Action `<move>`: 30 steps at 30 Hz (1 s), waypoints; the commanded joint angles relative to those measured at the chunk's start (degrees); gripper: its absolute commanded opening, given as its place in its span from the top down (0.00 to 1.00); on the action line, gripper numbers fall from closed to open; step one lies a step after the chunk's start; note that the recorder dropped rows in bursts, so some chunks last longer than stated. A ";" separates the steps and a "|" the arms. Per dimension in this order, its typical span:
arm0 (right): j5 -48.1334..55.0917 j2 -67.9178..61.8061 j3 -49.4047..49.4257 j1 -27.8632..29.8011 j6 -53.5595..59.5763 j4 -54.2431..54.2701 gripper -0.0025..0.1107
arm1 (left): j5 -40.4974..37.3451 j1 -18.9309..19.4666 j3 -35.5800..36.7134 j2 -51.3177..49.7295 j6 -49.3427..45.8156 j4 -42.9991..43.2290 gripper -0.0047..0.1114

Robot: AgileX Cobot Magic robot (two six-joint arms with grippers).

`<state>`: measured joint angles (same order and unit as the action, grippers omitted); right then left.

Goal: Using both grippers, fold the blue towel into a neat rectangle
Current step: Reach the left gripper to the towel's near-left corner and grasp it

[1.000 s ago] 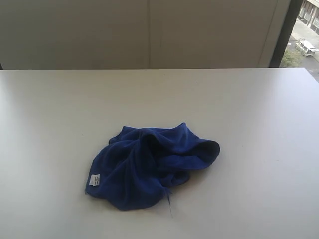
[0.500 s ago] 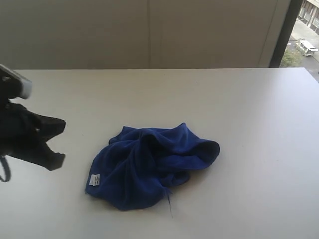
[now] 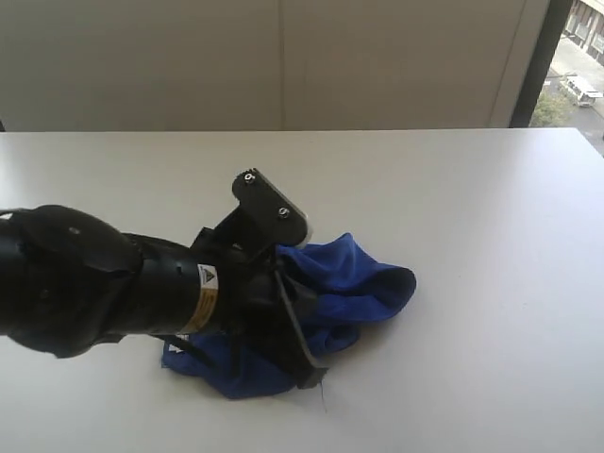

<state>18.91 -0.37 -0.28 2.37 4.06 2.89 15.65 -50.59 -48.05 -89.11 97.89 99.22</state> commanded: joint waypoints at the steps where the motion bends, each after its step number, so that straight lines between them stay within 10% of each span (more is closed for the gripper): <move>1: -0.76 0.37 0.28 0.49 0.10 0.21 0.98 | 0.39 2.81 -3.44 -2.39 -10.18 0.72 0.96; 7: -0.76 0.37 0.28 0.49 0.10 0.21 0.98 | -40.91 3.97 -3.82 -2.39 -32.34 -3.35 0.96; 14: -0.76 0.37 0.28 0.49 0.10 0.21 0.98 | -64.58 9.49 -12.63 -2.72 -107.55 -78.48 0.96; 19: -0.76 0.37 0.28 0.49 0.10 0.21 0.98 | -56.15 7.18 -15.35 -2.96 -128.41 -117.63 0.96; 24: -0.76 0.37 0.28 0.49 0.10 0.21 0.98 | -44.60 -0.54 -15.35 -5.66 -127.65 -117.87 0.86; 30: -0.76 0.37 0.28 0.49 0.10 0.21 0.98 | -39.29 -2.11 -15.35 -10.15 -122.20 -117.87 0.44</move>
<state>18.91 -0.37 -0.28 2.37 4.06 2.89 -25.33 -52.31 -63.43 -97.64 -27.12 -17.97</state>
